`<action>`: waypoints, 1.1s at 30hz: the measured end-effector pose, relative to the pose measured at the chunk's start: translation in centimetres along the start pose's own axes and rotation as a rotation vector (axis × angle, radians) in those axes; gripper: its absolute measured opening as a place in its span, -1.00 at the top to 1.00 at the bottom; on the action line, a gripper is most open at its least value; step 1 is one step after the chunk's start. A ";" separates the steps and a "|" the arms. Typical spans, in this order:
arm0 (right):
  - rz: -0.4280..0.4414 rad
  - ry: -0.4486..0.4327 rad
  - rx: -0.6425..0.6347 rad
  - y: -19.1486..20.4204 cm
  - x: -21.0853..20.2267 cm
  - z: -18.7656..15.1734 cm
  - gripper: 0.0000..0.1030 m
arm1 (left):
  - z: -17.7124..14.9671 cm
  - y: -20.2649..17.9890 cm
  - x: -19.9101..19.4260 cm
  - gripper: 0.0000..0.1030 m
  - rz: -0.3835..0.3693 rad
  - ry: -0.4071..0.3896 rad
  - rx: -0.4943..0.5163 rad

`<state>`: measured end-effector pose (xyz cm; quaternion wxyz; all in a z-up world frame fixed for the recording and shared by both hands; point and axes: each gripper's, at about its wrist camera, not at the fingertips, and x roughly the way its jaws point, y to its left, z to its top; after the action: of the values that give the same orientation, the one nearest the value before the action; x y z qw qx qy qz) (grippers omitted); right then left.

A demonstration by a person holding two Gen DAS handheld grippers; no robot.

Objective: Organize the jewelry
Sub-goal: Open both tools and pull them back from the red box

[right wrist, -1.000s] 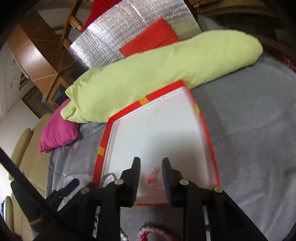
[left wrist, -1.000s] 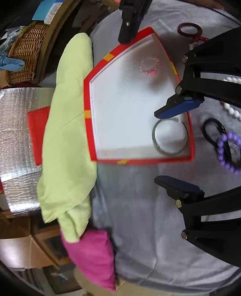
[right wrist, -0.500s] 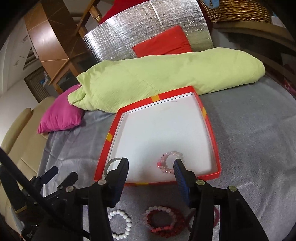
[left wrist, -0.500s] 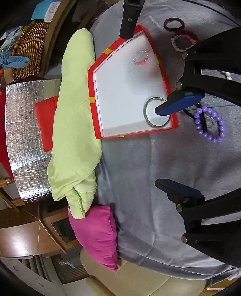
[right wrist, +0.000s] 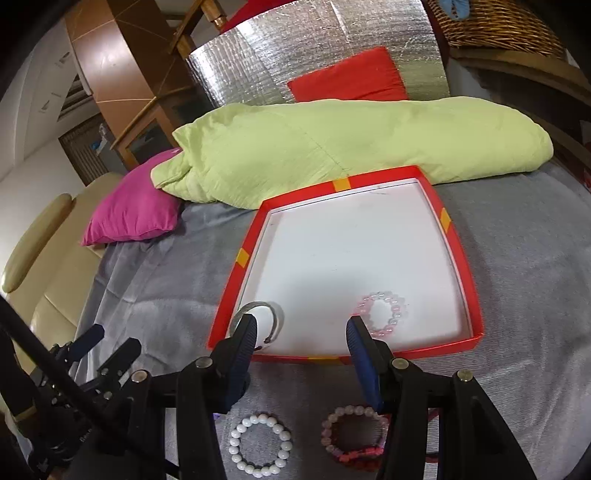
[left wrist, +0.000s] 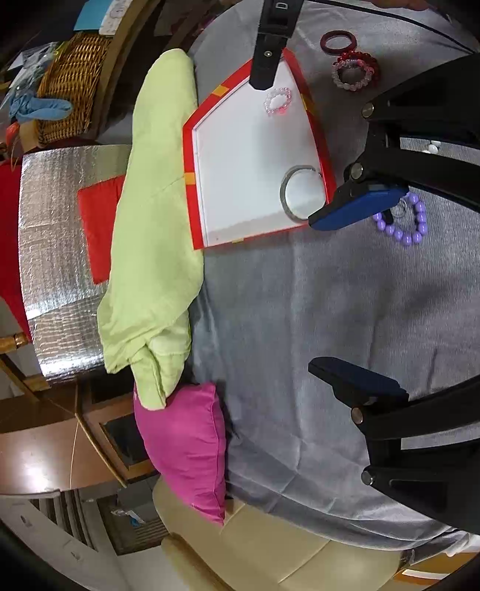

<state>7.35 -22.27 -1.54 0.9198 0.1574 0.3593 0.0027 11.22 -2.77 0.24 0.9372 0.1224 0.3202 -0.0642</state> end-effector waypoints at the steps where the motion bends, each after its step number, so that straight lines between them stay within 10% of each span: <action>1: 0.000 0.000 -0.003 0.2 0.0 0.0 -0.04 | 0.0 0.2 -0.1 -0.39 0.003 -0.003 -0.003; 33: 0.007 0.035 -0.048 0.6 0.4 -0.7 -0.04 | -0.8 2.5 -1.0 -0.39 0.035 -0.012 -0.026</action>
<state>7.24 -21.45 -2.06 0.9170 0.1362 0.3746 0.0172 10.52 -0.08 0.74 0.9416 0.1153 0.3133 -0.0442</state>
